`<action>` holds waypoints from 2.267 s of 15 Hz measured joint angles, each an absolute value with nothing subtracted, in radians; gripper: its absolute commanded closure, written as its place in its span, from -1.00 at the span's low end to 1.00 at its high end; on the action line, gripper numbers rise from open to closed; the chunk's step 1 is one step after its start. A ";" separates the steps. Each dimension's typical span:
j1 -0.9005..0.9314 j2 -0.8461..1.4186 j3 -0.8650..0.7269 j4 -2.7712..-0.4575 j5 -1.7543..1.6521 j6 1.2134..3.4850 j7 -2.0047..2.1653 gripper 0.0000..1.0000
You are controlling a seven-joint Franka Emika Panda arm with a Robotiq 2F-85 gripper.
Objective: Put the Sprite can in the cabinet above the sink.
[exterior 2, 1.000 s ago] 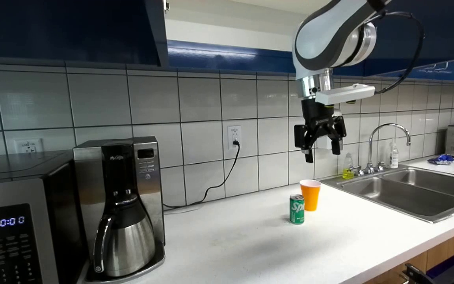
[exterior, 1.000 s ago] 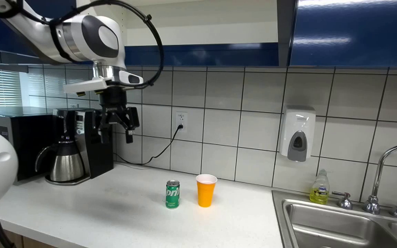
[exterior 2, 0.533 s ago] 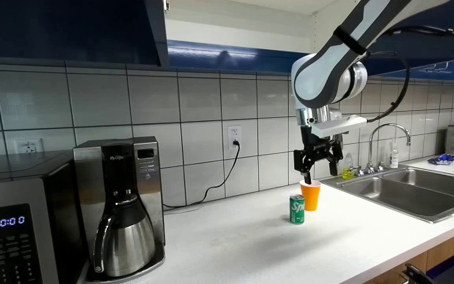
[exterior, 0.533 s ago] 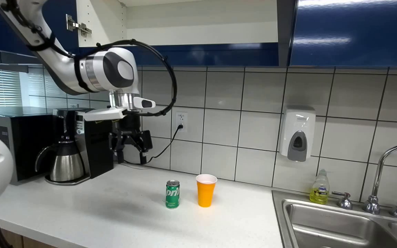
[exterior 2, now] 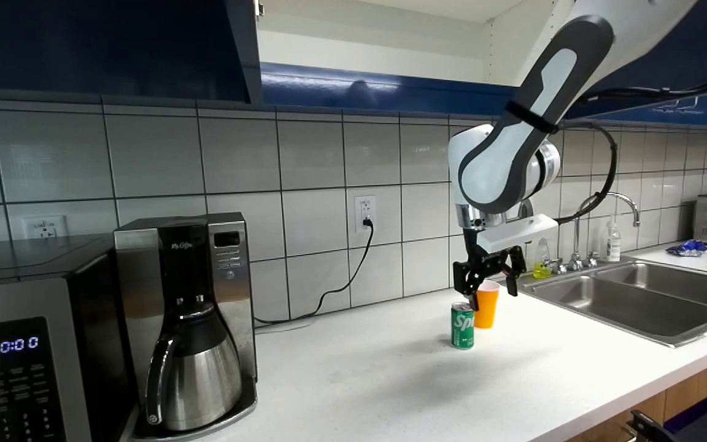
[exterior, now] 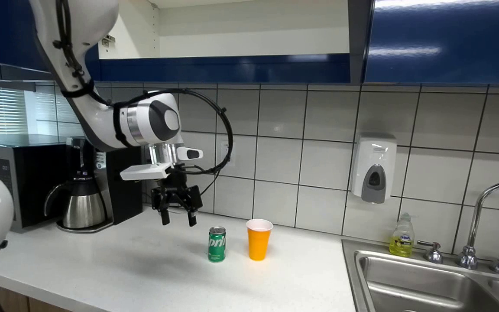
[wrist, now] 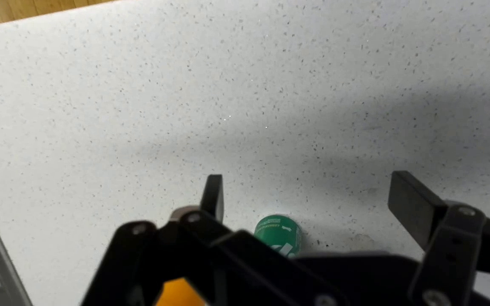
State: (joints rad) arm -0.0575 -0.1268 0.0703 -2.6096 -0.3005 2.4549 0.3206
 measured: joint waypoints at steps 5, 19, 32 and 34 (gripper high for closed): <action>-0.058 -0.027 0.045 -2.587 -0.406 2.561 0.429 -1.00; 0.016 0.217 -0.128 -2.469 -0.624 2.793 0.622 -1.00; 0.109 0.374 -0.226 -2.340 -0.828 2.867 0.823 -1.00; 0.123 0.387 -0.236 -2.329 -0.833 2.872 0.842 -1.00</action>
